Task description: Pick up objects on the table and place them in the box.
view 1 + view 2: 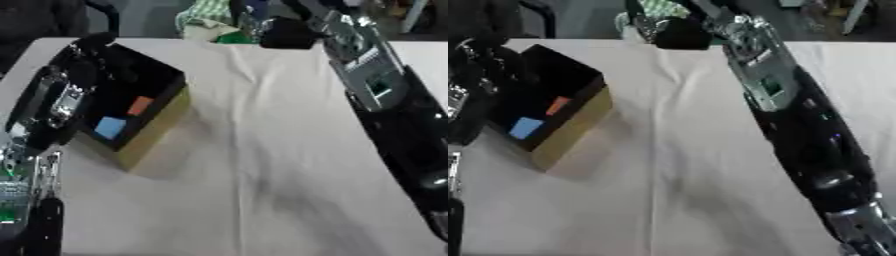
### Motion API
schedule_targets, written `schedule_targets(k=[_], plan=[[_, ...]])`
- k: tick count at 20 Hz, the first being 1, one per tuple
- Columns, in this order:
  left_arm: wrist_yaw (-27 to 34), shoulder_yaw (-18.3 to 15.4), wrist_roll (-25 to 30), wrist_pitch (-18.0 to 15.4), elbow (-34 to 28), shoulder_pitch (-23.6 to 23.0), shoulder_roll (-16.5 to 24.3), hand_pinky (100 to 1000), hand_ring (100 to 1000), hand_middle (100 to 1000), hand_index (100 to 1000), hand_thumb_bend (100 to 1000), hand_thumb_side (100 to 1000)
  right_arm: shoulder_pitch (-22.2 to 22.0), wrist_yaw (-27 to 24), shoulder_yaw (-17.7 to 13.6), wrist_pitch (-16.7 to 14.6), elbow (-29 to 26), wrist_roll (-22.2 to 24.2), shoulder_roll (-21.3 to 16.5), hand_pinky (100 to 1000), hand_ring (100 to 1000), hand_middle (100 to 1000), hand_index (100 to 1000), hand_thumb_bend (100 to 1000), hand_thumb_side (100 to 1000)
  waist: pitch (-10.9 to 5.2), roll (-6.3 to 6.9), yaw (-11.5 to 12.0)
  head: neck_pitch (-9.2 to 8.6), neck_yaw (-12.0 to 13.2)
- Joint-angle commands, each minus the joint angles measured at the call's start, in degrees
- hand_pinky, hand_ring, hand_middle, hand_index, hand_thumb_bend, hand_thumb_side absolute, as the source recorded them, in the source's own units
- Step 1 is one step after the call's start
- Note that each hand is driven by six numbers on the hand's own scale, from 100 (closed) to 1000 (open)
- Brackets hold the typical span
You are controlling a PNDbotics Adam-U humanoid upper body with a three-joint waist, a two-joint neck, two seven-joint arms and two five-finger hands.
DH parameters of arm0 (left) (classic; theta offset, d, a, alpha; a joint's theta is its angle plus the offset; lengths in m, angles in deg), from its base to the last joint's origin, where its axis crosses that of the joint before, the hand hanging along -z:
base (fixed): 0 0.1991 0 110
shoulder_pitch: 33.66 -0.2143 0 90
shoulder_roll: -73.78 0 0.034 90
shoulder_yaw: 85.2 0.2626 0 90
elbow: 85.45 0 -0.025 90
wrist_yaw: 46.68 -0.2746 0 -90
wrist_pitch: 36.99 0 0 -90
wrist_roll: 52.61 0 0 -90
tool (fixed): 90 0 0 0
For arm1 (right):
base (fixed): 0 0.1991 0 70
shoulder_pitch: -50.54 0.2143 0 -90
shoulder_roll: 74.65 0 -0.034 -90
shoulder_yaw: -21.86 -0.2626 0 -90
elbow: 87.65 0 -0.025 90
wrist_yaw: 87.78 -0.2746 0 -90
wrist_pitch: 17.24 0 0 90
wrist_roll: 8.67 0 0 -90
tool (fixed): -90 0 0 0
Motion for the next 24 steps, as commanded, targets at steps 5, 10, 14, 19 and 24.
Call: schedule_targets(k=[5,10,14,19,24], plan=[[-0.84,-1.25,-1.71,-0.1,-0.1,-0.35,2.03,705,635,653,888,100,696,-10.44,-16.62,-3.34,4.61,-17.14,-1.85,-7.6,990,712,842,1000,100,641,-0.59,0.15,-1.35,-0.28,3.39],[-1.21,-1.6,-2.58,-0.41,0.46,-0.77,2.66,704,637,653,888,100,710,-20.24,-19.86,-4.94,4.24,-24.0,-2.23,-8.4,992,684,819,1000,100,616,-0.03,0.43,-2.81,-0.25,6.21],[-1.11,-1.79,-3.2,-0.88,0.79,-0.78,2.78,703,639,652,886,100,721,-26.68,-19.33,-6.19,2.82,-25.86,-2.35,-6.54,995,672,811,1000,100,587,0.57,0.73,-2.91,-0.21,7.63],[-1.02,-1.88,-3.35,-1.47,1.21,-0.89,2.94,701,637,648,885,100,725,-31.68,-16.82,-8.07,0.43,-26.01,-2.83,-3.06,995,663,803,1000,100,579,1.17,1.25,-3.43,0.27,8.03],[-0.76,-1.94,-3.8,-2.06,1.82,-1.08,3.23,705,636,646,884,100,730,-34.46,-14.83,-8.91,-0.56,-25.09,-3.82,-1.06,994,646,786,1000,100,589,1.56,1.69,-4.22,0.84,8.66]])
